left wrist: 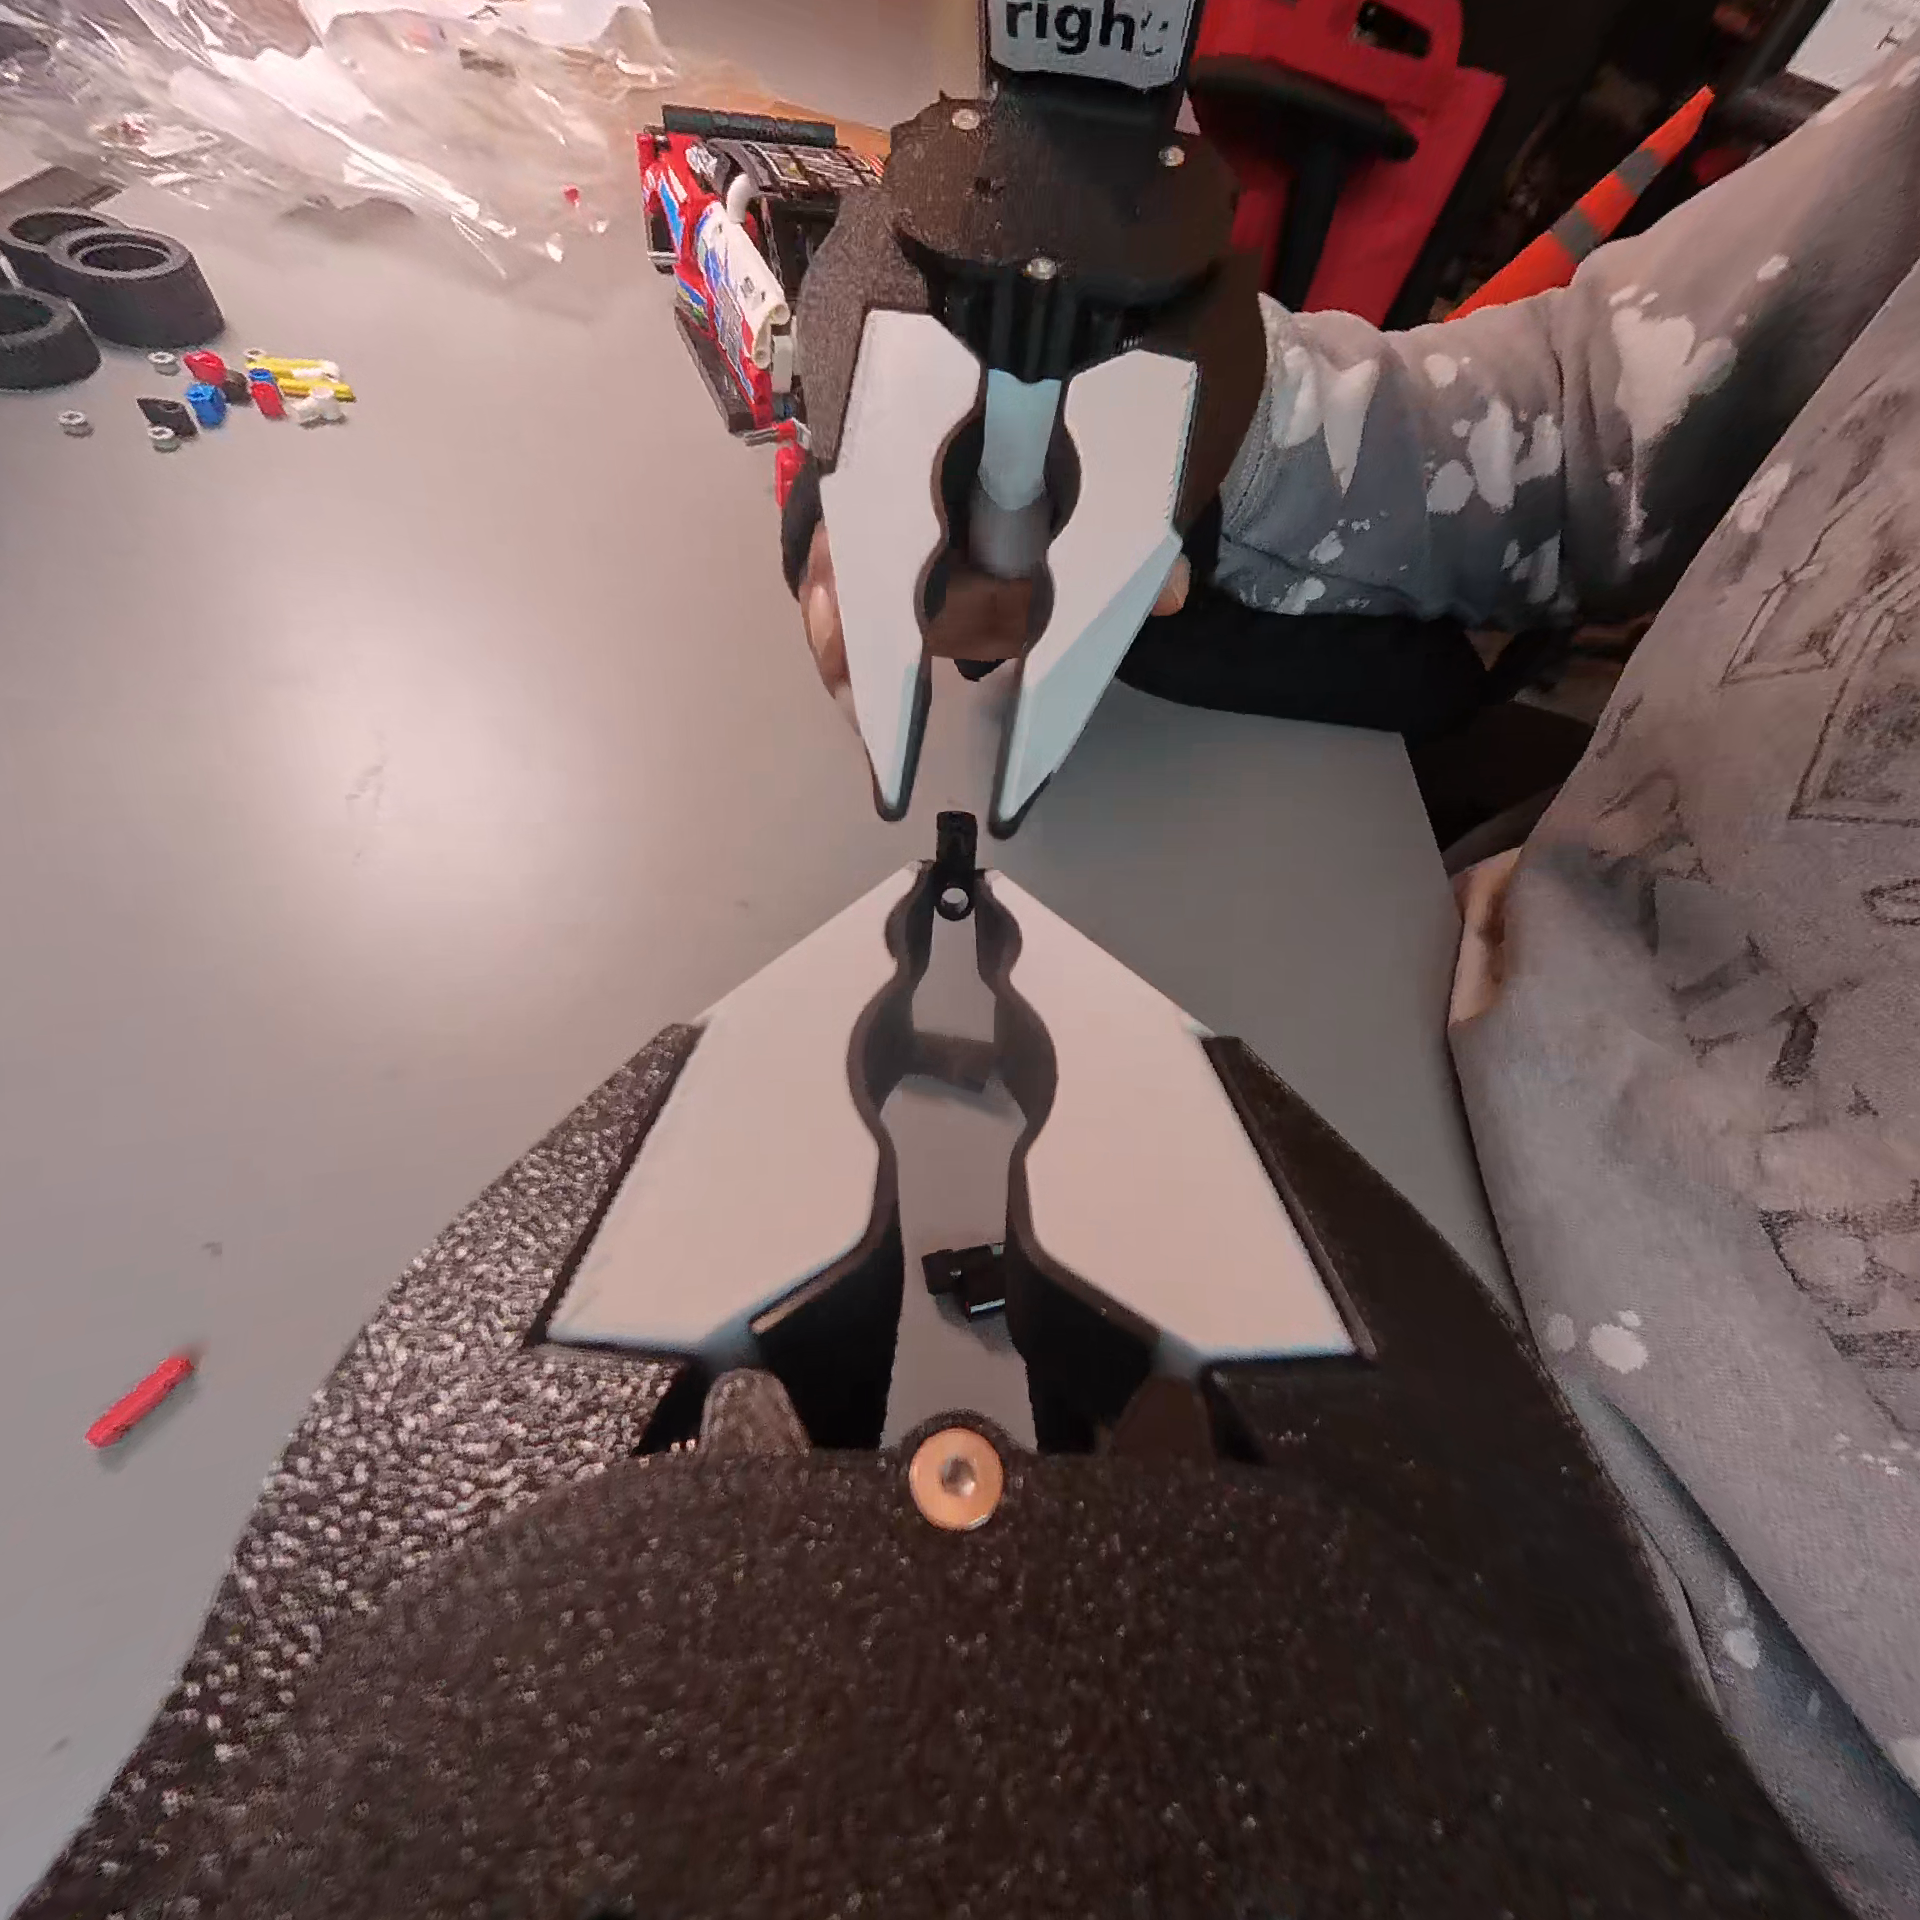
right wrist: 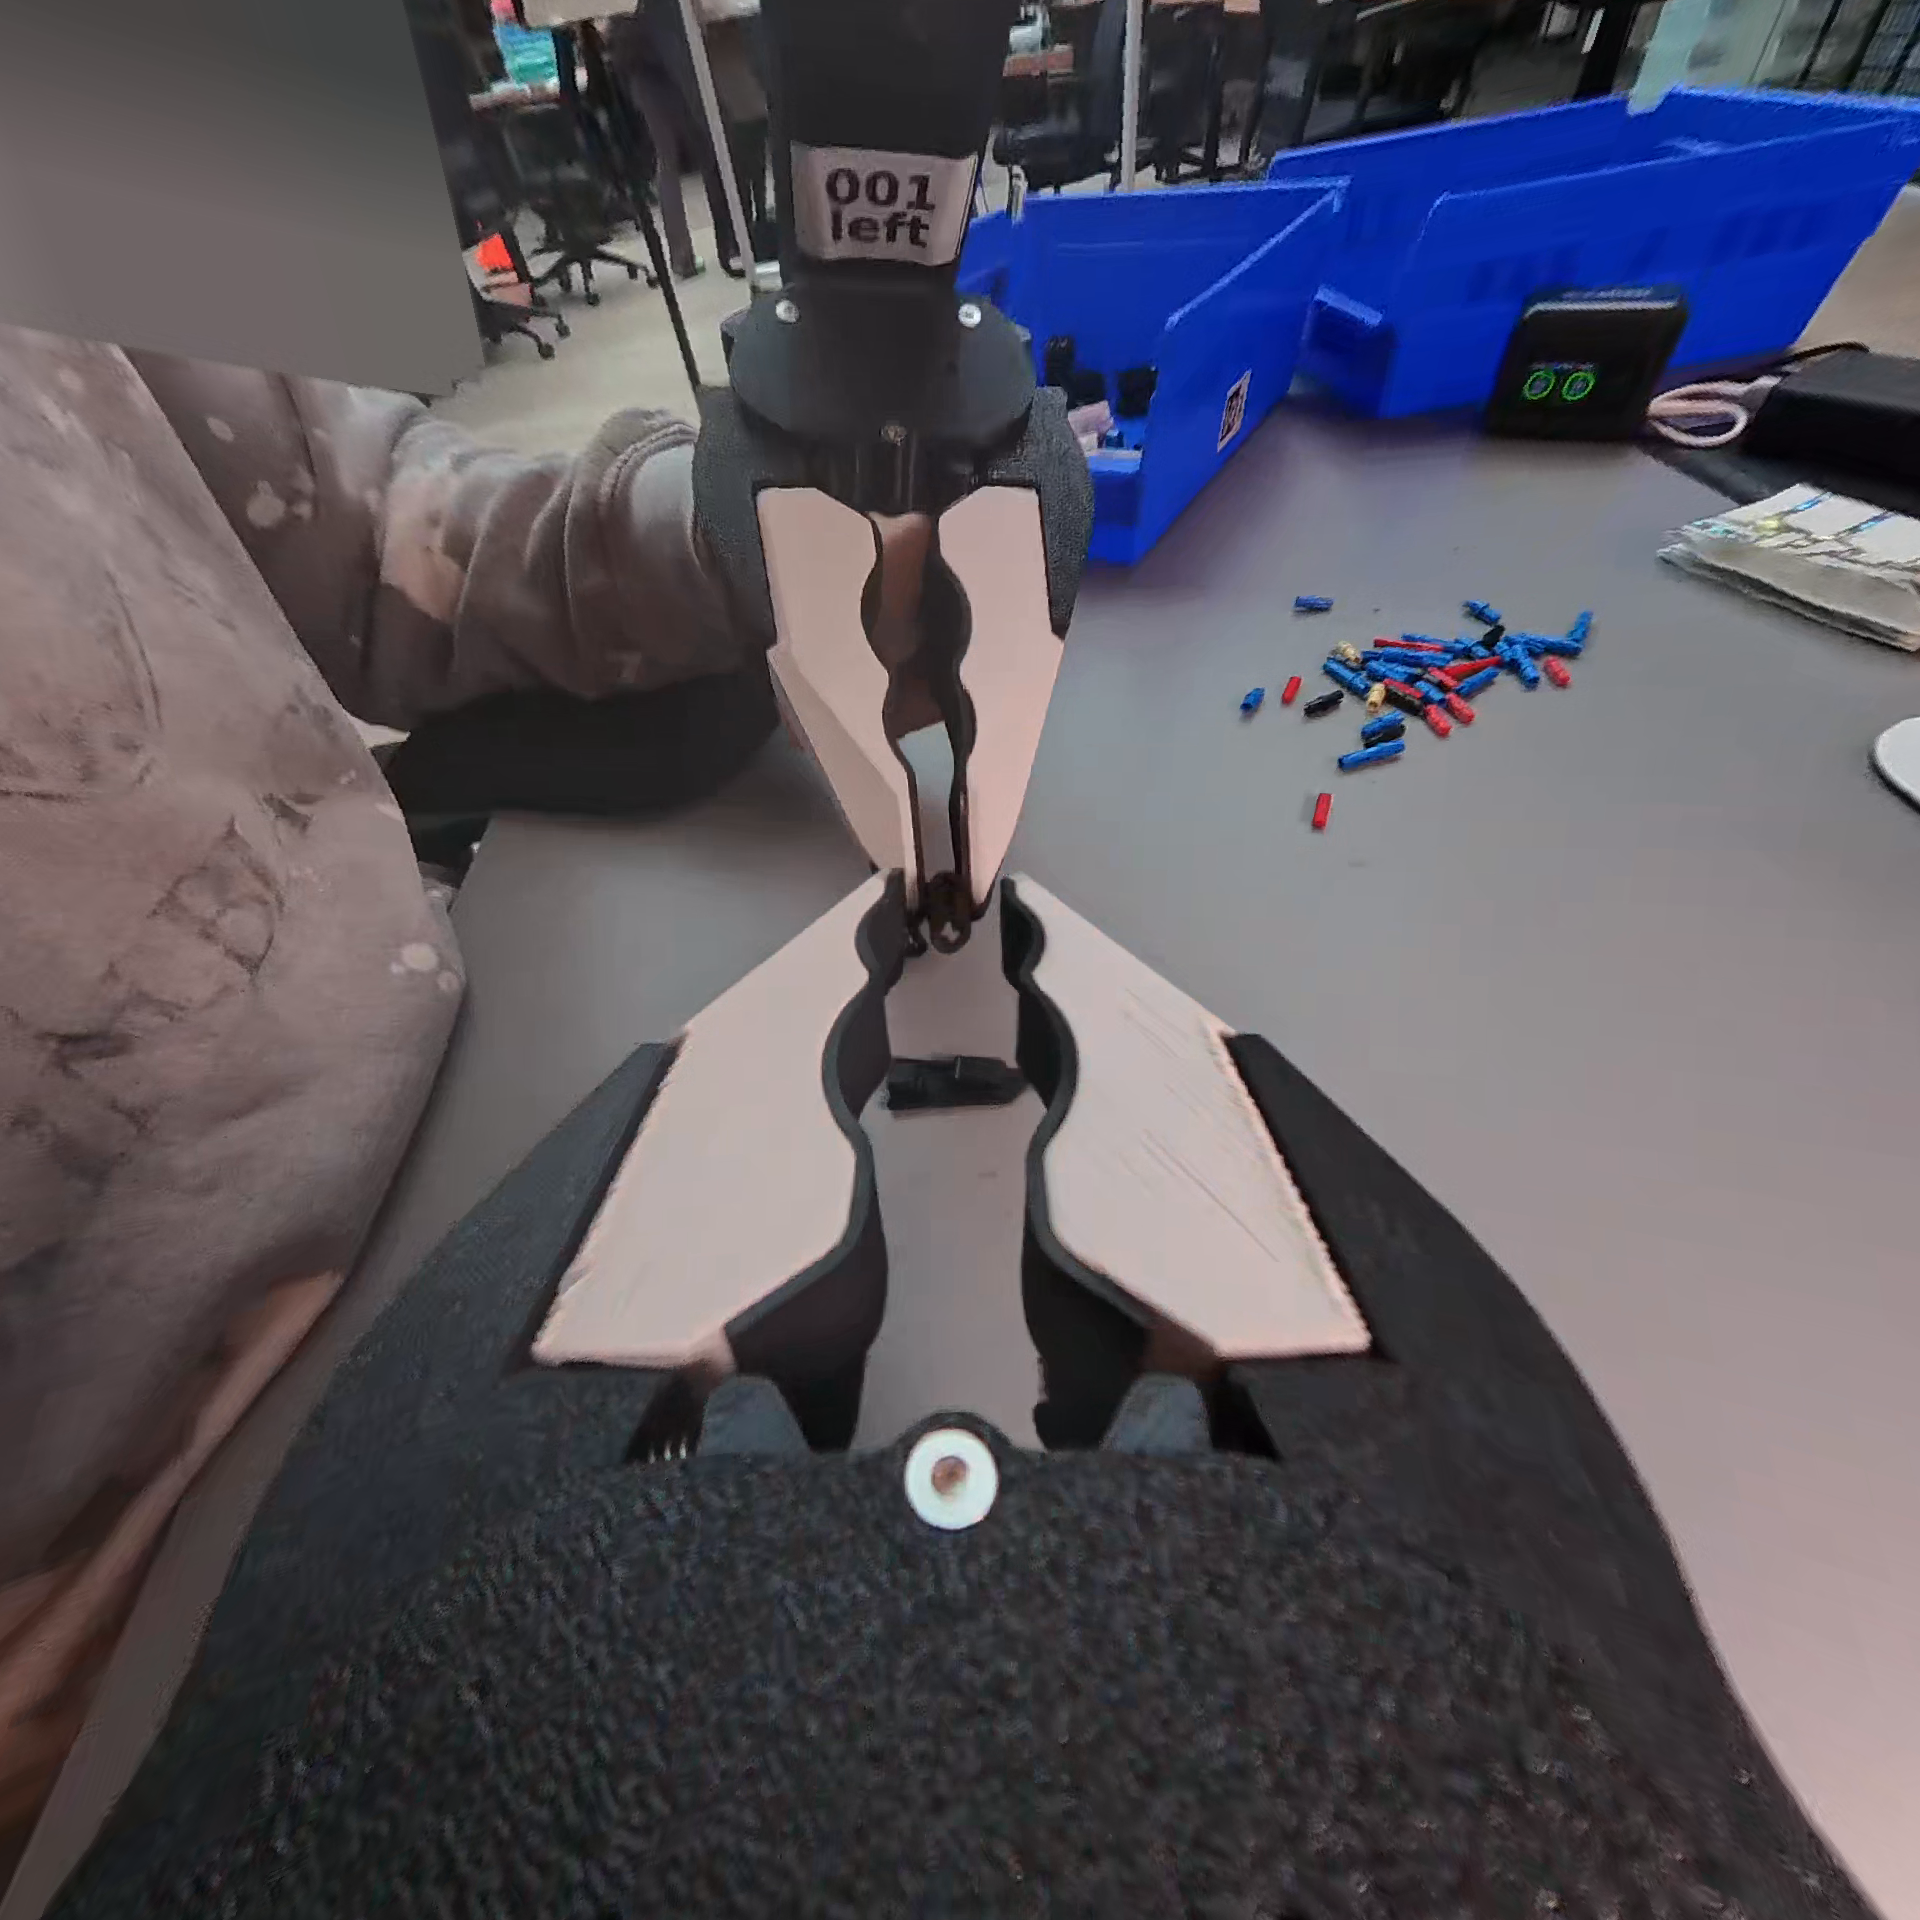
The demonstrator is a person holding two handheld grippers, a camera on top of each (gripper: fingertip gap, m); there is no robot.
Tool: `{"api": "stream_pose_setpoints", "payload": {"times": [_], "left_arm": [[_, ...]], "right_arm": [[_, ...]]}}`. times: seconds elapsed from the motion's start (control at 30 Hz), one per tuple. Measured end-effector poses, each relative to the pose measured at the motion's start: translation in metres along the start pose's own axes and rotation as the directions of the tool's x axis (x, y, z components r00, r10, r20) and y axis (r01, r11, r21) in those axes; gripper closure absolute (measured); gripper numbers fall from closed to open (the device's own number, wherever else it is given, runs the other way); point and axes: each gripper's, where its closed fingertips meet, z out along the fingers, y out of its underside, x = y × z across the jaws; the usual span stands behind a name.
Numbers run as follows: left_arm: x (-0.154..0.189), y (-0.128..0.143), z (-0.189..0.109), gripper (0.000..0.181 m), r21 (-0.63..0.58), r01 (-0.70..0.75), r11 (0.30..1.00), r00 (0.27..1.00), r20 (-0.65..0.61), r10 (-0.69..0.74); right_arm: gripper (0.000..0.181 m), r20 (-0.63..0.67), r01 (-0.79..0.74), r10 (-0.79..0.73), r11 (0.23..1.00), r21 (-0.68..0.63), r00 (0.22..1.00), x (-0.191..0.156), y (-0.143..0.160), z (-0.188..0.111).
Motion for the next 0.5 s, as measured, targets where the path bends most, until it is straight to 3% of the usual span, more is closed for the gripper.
{"api": "stream_pose_setpoints", "payload": {"times": [0.1,0.27,0.4,0.5], "left_arm": [[0.002,0.002,0.000,0.176,-0.007,-0.006,1.000,1.000,-0.008,0.006],[0.008,0.005,0.000,0.176,-0.008,-0.018,1.000,0.999,-0.036,0.017],[0.008,-0.003,-0.004,0.175,0.074,0.057,0.996,0.996,-0.071,-0.051],[0.008,-0.019,-0.012,0.167,0.198,0.211,0.957,0.969,-0.171,-0.178]], "right_arm": [[0.174,-0.003,0.037,-0.037,0.998,-0.050,0.999,-0.004,0.008,0.006],[0.175,0.054,0.008,-0.004,0.997,-0.078,0.999,-0.010,0.016,0.009],[0.176,0.059,0.018,-0.017,1.000,-0.012,0.998,-0.010,0.008,0.008],[0.176,0.067,-0.003,-0.005,0.993,0.122,0.998,-0.011,-0.011,0.004]]}}
